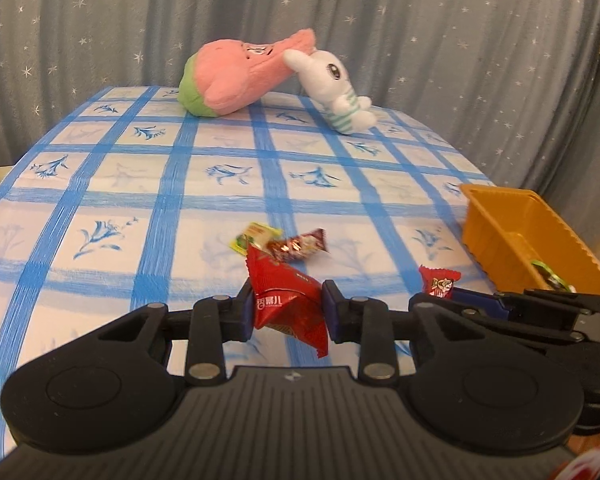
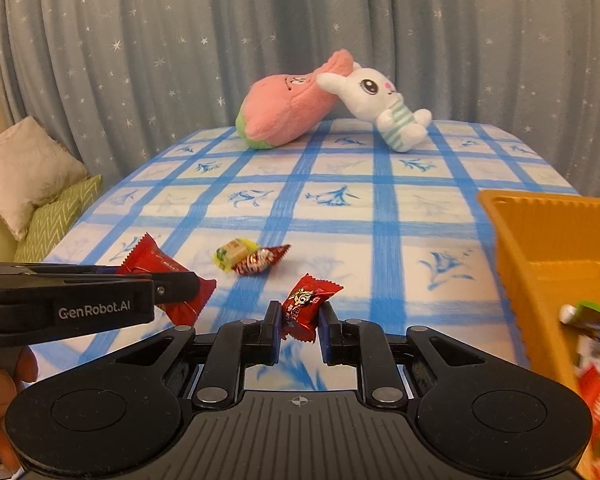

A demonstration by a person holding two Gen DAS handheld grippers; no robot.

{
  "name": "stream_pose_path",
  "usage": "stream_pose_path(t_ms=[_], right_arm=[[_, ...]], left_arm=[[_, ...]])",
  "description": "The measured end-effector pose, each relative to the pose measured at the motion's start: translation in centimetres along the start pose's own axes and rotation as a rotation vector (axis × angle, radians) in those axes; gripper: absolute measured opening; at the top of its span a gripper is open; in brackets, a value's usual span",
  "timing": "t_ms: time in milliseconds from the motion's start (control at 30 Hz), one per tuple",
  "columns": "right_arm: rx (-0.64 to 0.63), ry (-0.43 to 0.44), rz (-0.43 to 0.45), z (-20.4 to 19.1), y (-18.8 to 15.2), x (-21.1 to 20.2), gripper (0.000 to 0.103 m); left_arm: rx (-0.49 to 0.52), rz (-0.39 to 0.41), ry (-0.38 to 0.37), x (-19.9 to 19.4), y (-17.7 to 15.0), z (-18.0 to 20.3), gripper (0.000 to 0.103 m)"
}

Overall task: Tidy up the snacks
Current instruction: 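Carry the red packet over the tray and open the left tool to drop it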

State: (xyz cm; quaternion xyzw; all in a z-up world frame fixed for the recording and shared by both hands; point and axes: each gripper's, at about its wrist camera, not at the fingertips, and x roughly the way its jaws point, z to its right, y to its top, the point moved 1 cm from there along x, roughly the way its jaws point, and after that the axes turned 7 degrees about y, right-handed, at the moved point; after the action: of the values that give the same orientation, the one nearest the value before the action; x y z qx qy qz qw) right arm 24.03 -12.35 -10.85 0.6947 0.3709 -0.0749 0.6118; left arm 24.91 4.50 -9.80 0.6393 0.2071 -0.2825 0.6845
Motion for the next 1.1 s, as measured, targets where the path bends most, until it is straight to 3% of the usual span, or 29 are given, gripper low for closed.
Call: stream_pose_path(t_ms=[667,867,1100], right_arm=[[0.077,-0.096,0.007,1.5,-3.7,-14.2,0.019],[0.093,-0.122,0.023,2.5,-4.8,-18.2,0.019],[0.12,-0.157,0.033,4.5,-5.9,-21.2,0.019]], left_arm=[[0.011,0.033,-0.025,-12.1,-3.4,8.3,0.03],[0.022,0.033,-0.058,-14.2,-4.2,10.9,0.029],[0.072,0.043,-0.088,-15.2,-4.2,13.7,0.02]])
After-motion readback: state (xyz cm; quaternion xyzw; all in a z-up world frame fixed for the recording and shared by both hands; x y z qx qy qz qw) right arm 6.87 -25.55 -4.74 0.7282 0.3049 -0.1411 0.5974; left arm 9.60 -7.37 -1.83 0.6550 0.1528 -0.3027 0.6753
